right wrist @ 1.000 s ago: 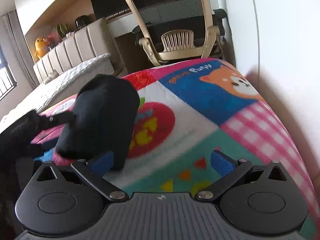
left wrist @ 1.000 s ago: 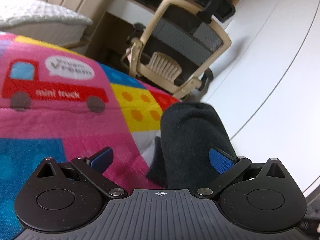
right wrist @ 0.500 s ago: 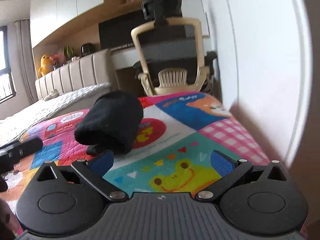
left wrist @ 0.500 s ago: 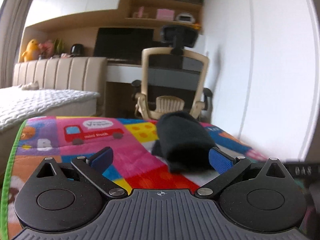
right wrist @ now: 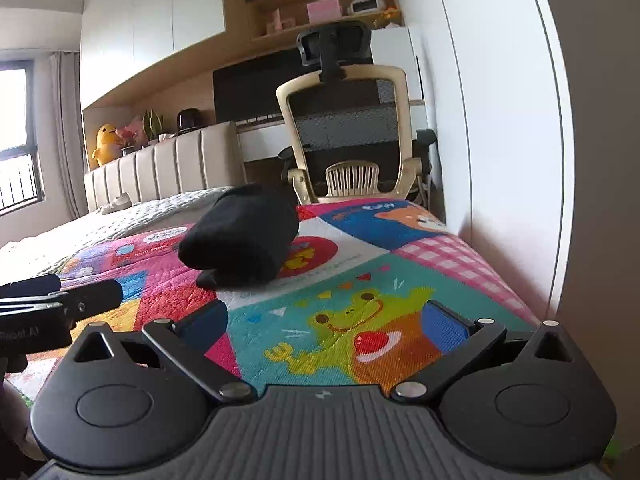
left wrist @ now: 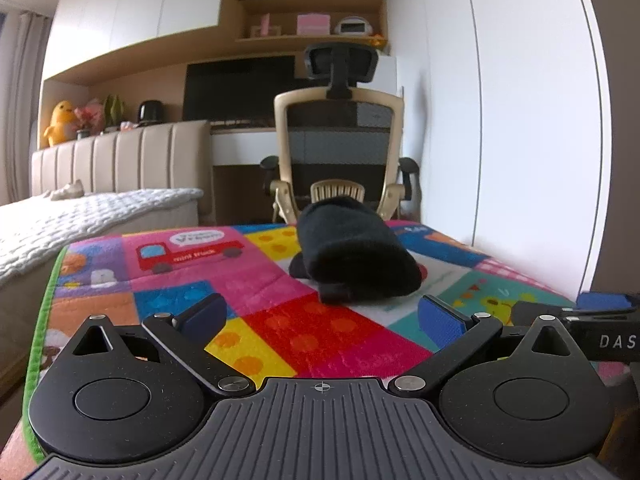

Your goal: Fold clothes

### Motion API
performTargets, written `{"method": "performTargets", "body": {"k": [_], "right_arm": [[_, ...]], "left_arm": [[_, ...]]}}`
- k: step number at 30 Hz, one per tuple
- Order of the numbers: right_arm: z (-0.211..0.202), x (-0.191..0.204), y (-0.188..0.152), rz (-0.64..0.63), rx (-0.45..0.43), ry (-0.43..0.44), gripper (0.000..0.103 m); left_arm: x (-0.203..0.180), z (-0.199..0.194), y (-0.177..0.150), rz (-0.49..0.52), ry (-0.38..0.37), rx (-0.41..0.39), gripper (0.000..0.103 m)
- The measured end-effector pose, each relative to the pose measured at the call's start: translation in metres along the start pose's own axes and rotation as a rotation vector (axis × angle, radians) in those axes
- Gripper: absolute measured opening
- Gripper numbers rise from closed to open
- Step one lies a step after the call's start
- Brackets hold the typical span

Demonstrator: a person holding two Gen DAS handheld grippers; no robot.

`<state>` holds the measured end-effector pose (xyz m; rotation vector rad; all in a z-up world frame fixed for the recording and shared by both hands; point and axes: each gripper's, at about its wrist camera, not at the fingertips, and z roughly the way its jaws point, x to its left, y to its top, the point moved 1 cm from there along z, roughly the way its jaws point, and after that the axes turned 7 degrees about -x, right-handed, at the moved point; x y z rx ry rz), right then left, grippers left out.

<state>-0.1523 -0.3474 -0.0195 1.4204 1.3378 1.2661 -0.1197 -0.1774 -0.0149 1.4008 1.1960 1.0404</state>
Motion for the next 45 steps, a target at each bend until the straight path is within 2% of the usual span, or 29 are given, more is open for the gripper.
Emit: {"method": "performTargets", "body": {"k": [5, 6, 9, 10, 12, 16, 18, 21, 34, 45], "right_arm": [[-0.003, 0.009, 0.002, -0.033, 0.013, -0.017, 0.103], [-0.006, 0.011, 0.005, -0.038, 0.001, -0.001, 0.103], [-0.017, 0.018, 0.020, -0.059, -0.105, 0.032, 0.103], [-0.016, 0.020, 0.022, -0.071, -0.110, 0.028, 0.103], [-0.009, 0.021, 0.022, -0.079, -0.075, 0.018, 0.103], [0.011, 0.010, -0.002, 0.011, 0.103, 0.040, 0.103], [0.012, 0.001, -0.001, 0.078, 0.104, 0.048, 0.103], [0.017, -0.003, -0.002, 0.111, 0.131, 0.037, 0.103], [0.005, 0.010, -0.004, 0.001, 0.051, -0.008, 0.103], [0.003, 0.014, -0.002, -0.044, 0.038, -0.015, 0.103]], "left_arm": [[0.007, 0.003, -0.001, -0.046, 0.010, 0.023, 0.103], [0.010, 0.004, -0.001, -0.062, 0.014, 0.028, 0.103], [0.016, 0.005, -0.001, -0.102, 0.025, 0.037, 0.103], [0.016, 0.006, -0.001, -0.107, 0.027, 0.040, 0.103], [0.017, 0.007, -0.001, -0.113, 0.031, 0.046, 0.103], [0.018, 0.007, -0.001, -0.111, 0.021, 0.050, 0.103], [0.018, 0.007, -0.002, -0.112, 0.015, 0.053, 0.103], [0.019, 0.008, -0.002, -0.119, 0.015, 0.061, 0.103], [0.020, 0.005, -0.002, -0.126, 0.012, 0.054, 0.103], [0.018, 0.005, -0.001, -0.119, 0.009, 0.057, 0.103]]}}
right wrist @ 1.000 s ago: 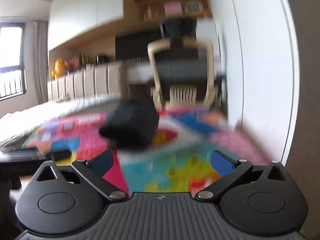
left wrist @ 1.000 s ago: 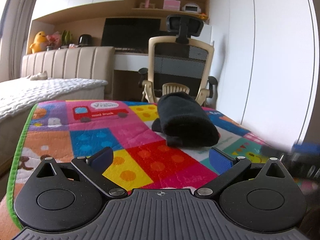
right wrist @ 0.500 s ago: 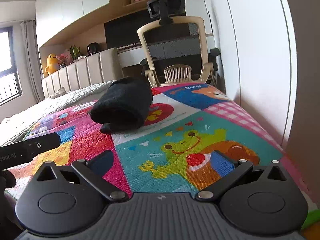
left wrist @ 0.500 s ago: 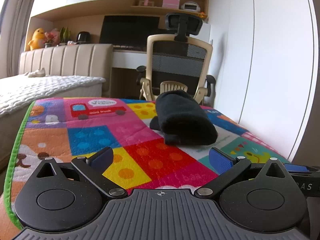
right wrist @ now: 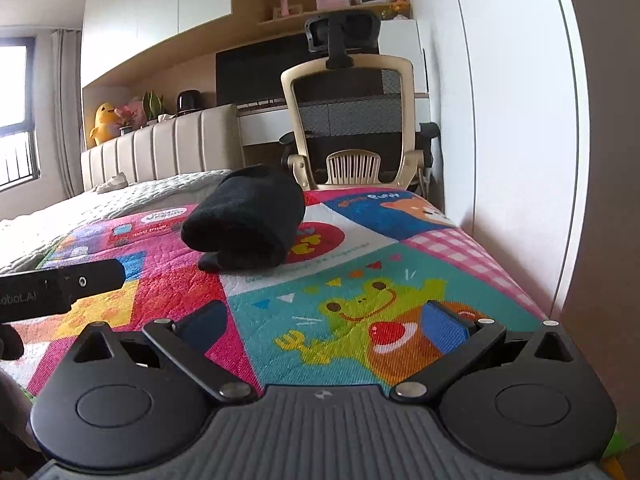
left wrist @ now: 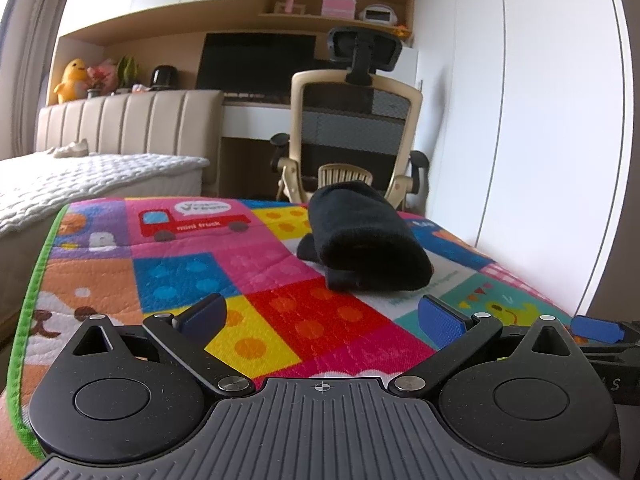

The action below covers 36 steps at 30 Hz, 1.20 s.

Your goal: Fold clothes

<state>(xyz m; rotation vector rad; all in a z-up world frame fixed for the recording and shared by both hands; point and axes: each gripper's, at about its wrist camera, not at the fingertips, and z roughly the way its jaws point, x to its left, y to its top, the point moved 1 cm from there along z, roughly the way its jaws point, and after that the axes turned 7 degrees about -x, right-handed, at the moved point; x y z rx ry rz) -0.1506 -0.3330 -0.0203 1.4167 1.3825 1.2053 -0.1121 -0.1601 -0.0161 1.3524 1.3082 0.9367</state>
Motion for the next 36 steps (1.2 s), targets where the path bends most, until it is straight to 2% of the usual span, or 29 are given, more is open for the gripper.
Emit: {"method": "performTargets", "body": {"k": [12, 16, 19, 22, 36], "right_arm": [[-0.005, 0.002, 0.001, -0.036, -0.028, -0.005, 0.103], [-0.020, 0.010, 0.013, -0.128, -0.151, -0.063, 0.103], [-0.022, 0.012, 0.015, -0.148, -0.178, -0.069, 0.103], [-0.013, 0.010, 0.011, -0.142, -0.120, -0.067, 0.103], [-0.009, 0.006, 0.011, -0.112, -0.094, -0.068, 0.103]], "left_arm": [[0.000, 0.001, 0.000, 0.000, 0.000, 0.003, 0.103], [-0.001, 0.001, 0.000, 0.007, -0.001, 0.004, 0.103], [-0.002, 0.001, -0.001, 0.010, -0.001, 0.005, 0.103], [-0.002, 0.002, -0.001, 0.013, -0.001, 0.007, 0.103], [-0.004, 0.003, -0.001, 0.023, 0.000, 0.014, 0.103]]}}
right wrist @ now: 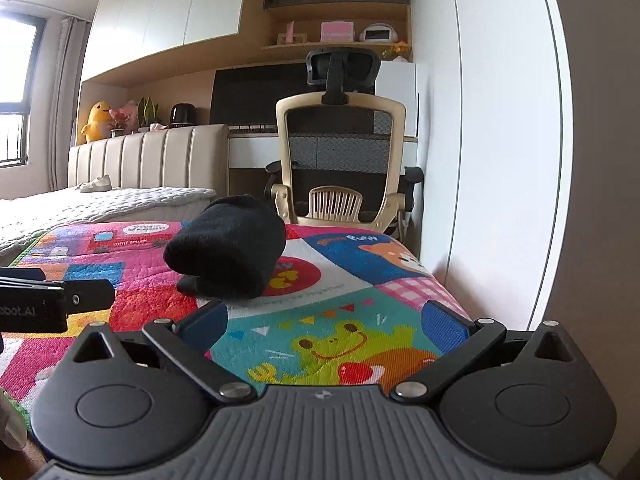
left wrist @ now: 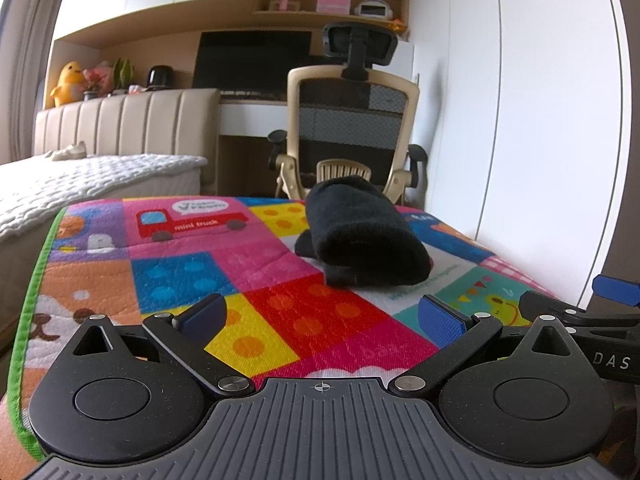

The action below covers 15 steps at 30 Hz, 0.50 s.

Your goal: Fold clothes

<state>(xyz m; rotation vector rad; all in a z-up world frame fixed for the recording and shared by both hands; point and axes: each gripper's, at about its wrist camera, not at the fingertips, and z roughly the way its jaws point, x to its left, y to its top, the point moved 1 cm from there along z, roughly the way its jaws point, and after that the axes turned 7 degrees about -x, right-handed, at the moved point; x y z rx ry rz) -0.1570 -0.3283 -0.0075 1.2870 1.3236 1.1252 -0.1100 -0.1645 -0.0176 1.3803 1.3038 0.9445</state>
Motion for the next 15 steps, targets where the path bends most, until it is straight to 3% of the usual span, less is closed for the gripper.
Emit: {"method": "performTargets", "body": {"k": [15], "right_arm": [[0.0027, -0.0042, -0.0033, 0.018, 0.023, 0.002, 0.103]], "left_arm": [[-0.0016, 0.0001, -0.0005, 0.004, 0.000, 0.001, 0.103]]}}
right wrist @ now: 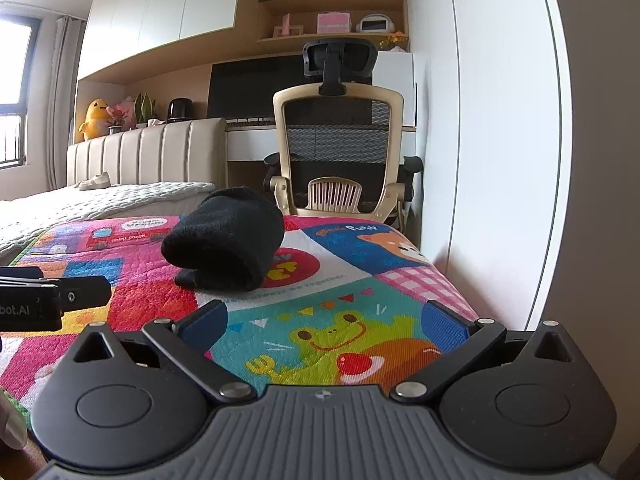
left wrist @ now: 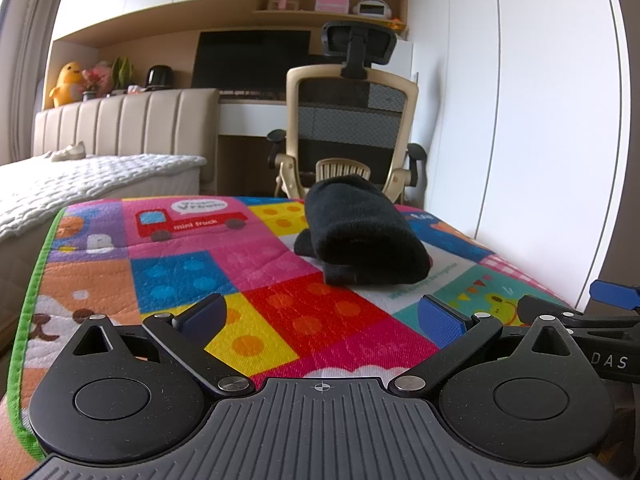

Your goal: Fold clothes

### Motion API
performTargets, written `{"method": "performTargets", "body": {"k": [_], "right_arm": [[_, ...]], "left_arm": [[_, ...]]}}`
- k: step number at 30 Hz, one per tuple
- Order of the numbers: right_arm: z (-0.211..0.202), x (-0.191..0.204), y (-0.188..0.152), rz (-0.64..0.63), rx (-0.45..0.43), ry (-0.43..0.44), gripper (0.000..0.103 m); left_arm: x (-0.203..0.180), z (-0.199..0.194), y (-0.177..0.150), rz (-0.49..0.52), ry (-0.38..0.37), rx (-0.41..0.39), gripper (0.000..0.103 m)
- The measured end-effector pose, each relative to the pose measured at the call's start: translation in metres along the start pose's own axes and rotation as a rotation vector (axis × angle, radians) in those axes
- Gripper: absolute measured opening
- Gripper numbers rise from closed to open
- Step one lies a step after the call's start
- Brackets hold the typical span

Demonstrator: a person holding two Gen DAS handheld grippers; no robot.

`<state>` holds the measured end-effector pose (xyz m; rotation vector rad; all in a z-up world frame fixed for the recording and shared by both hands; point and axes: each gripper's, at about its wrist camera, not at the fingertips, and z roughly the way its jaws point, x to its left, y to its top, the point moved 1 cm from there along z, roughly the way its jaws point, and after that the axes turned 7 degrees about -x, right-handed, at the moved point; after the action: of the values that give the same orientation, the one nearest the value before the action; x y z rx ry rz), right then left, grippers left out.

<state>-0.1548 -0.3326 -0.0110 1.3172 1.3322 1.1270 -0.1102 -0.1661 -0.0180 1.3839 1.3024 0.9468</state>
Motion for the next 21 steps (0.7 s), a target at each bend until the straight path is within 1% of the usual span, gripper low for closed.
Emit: {"method": "performTargets", "body": {"k": [6, 8, 12, 21], "right_arm": [[0.0008, -0.0014, -0.0006, 0.008, 0.005, 0.000, 0.103], [0.0012, -0.0021, -0.0010, 0.012, 0.009, -0.001, 0.103], [0.0018, -0.0044, -0.0011, 0.027, 0.010, -0.003, 0.103], [0.0048, -0.0070, -0.0019, 0.045, 0.028, -0.005, 0.103]], "left_arm": [[-0.0005, 0.0000, -0.0006, 0.008, -0.007, 0.000, 0.103], [-0.0019, -0.0003, -0.0004, 0.020, -0.034, 0.004, 0.103], [-0.0067, -0.0020, -0.0014, 0.056, -0.036, -0.005, 0.103], [-0.0076, 0.0001, -0.0020, 0.056, -0.027, 0.008, 0.103]]}}
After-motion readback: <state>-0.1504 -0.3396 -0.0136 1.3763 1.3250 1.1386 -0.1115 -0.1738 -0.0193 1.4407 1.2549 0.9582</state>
